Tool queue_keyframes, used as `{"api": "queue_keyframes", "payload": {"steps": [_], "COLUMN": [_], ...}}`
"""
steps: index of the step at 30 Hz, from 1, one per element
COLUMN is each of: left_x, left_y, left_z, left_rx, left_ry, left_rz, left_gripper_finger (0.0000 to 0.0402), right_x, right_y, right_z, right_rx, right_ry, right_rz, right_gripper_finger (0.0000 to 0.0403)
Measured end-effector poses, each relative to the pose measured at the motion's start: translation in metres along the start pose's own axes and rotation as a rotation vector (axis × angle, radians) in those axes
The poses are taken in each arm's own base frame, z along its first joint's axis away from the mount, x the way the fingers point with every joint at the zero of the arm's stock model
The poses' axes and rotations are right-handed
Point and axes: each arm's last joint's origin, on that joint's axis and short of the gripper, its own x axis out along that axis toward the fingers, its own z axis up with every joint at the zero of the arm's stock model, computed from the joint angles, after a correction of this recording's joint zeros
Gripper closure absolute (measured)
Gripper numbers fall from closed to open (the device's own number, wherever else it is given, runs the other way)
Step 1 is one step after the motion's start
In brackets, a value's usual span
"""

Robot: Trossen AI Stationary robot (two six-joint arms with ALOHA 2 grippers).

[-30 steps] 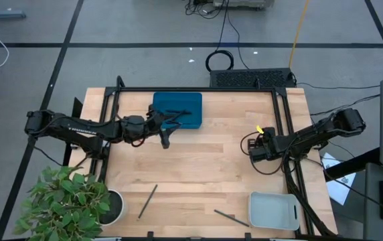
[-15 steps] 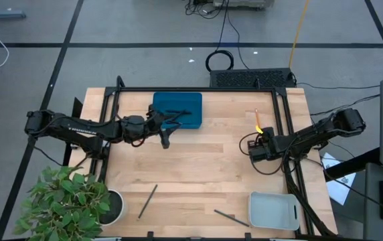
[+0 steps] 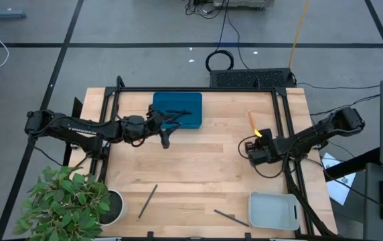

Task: Sort pens & pencils
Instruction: Put the yellow pencil into the gray bin

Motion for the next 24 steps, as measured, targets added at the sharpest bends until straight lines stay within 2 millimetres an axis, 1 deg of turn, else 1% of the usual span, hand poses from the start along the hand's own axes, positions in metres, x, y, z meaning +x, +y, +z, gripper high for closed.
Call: {"api": "queue_keyframes", "payload": {"steps": [4, 10, 13, 17, 21, 24], "left_x": [0.0, 0.0, 0.0, 0.0, 0.0, 0.0], "left_y": [0.0, 0.0, 0.0, 0.0, 0.0, 0.0], "left_z": [0.0, 0.0, 0.0, 0.0, 0.0, 0.0], "left_rx": [0.0, -0.002, -0.003, -0.003, -0.003, -0.003], "left_ry": [0.0, 0.001, 0.001, 0.001, 0.001, 0.001], "left_rz": [0.0, 0.0, 0.0, 0.0, -0.001, -0.001], "left_gripper_finger": [0.0176, 0.0176, 0.0176, 0.0176, 0.0176, 0.0176], "right_x": [-0.004, -0.013, -0.016, -0.016, -0.018, -0.019], "right_y": [0.005, 0.01, 0.01, 0.01, 0.014, 0.016], "right_z": [0.0, 0.003, 0.005, 0.004, 0.003, 0.001], "right_rx": [-0.009, -0.011, -0.021, -0.04, -0.069, -0.103], "right_ry": [-0.068, -0.12, -0.117, -0.072, -0.071, -0.018], "right_rz": [0.074, 0.188, 0.208, 0.216, 0.249, 0.274], "right_gripper_finger": [0.04, 0.0401, 0.0401, 0.0402, 0.0402, 0.0402]}}
